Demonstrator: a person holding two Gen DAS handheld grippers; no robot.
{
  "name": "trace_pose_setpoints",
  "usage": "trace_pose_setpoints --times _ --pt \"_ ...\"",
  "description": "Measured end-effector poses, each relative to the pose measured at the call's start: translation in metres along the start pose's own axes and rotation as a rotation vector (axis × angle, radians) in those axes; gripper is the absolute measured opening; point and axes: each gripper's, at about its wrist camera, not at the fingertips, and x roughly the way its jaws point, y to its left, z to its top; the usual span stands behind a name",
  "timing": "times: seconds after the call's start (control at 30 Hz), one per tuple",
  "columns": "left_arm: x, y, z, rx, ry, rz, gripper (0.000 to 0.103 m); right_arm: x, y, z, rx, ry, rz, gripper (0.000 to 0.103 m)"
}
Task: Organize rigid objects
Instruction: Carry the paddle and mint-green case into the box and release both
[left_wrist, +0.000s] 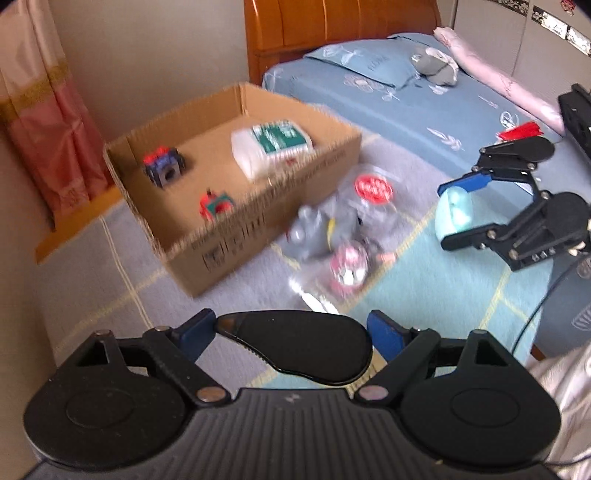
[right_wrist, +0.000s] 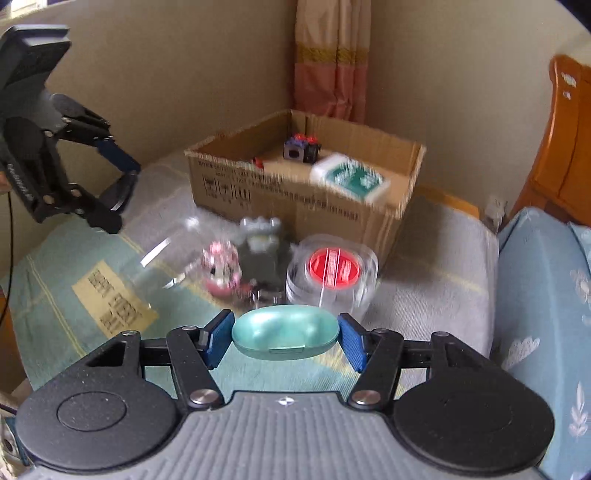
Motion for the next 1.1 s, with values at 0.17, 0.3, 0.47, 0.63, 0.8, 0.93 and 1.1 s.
trace_pose_setpoints --times 0.17,0.3,0.47,0.63,0.8,0.93,1.1 --pt "-0.002 0.008 0.038 -0.016 -0.042 0.040 0.088 -0.007 -0.008 0.031 -0.023 -0.051 0.014 0.066" --pt "0.003 0.020 0.066 -0.029 -0.079 0.083 0.088 -0.002 -0.018 0.055 -0.032 -0.077 0.003 0.066" --pt "0.025 0.045 0.098 -0.094 -0.094 0.107 0.088 0.010 -0.031 0.081 -0.021 -0.088 -0.001 0.066" --pt "0.053 0.068 0.109 -0.166 -0.091 0.141 0.088 0.021 -0.041 0.097 -0.013 -0.086 -0.002 0.066" --pt "0.062 0.078 0.104 -0.230 -0.100 0.157 0.092 0.035 -0.052 0.114 0.009 -0.079 -0.002 0.066" --pt "0.054 0.075 0.094 -0.254 -0.114 0.191 0.097 0.045 -0.059 0.128 0.017 -0.077 -0.008 0.066" --pt "0.041 0.061 0.077 -0.268 -0.102 0.249 0.098 0.063 -0.070 0.147 0.037 -0.065 -0.026 0.066"
